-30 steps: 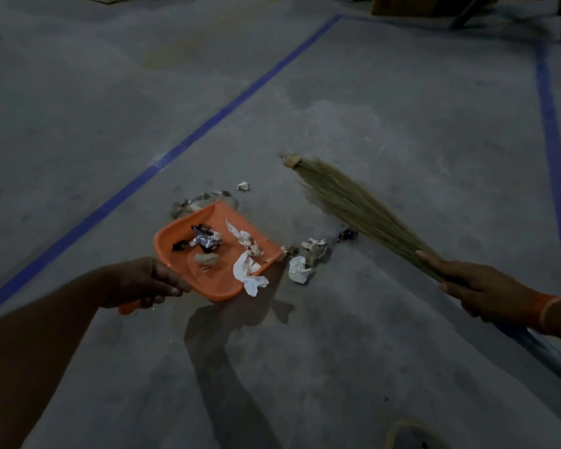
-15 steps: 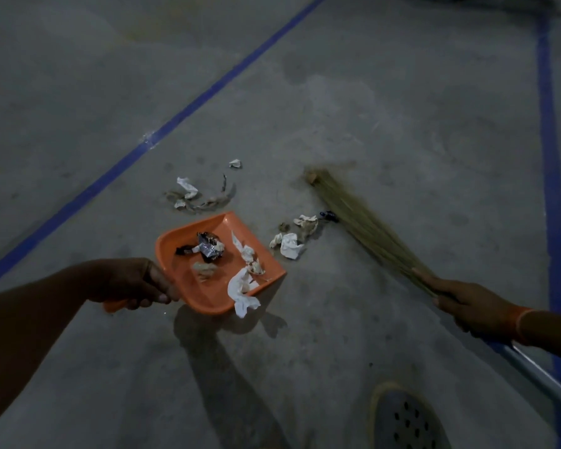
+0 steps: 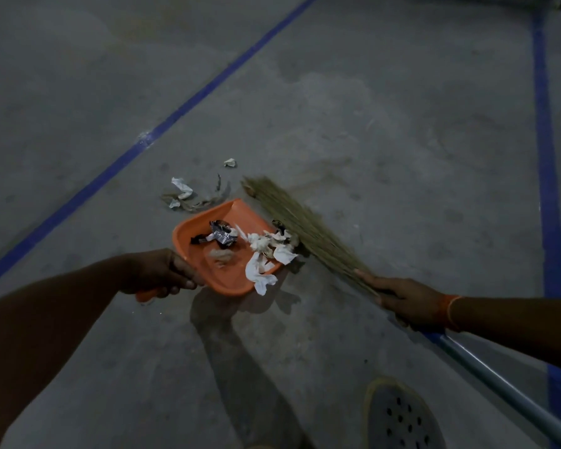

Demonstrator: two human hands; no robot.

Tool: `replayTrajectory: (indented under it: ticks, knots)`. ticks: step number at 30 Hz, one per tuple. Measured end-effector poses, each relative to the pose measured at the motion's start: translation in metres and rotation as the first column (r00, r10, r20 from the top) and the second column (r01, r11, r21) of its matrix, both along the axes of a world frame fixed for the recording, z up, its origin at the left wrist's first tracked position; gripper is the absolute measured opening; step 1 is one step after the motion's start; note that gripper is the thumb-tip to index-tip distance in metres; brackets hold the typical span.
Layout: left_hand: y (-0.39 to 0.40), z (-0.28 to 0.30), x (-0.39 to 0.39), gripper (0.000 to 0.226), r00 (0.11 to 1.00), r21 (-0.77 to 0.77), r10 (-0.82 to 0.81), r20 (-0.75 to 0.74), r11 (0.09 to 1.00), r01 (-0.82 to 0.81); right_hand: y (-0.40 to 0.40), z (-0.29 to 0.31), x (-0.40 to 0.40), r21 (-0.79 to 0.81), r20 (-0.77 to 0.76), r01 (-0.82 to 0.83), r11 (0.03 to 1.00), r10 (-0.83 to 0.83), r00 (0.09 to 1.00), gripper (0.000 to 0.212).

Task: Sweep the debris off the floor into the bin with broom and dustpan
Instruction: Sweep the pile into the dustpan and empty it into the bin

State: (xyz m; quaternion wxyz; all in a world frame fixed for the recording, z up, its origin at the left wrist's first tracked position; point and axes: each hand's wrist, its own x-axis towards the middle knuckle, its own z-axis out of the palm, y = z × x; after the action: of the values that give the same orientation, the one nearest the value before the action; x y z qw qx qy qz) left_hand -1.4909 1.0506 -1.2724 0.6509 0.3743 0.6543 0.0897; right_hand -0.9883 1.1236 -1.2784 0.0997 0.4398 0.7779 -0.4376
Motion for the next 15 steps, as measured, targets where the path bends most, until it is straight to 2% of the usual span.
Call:
replayTrajectory:
  ticks: [6, 15]
  knots:
    - [-0.007, -0.012, 0.015, 0.027, 0.998, 0.03, 0.065, 0.027, 0.997, -0.065, -0.01, -0.009, -0.005, -0.099, -0.102, 0.093, 0.991, -0.103, 0.989, 0.062]
    - [-0.002, -0.015, 0.046, 0.021, 0.974, 0.094, 0.191, 0.125, 0.974, -0.204, -0.016, -0.007, -0.021, -0.112, -0.167, -0.014, 0.994, -0.005, 0.986, 0.061]
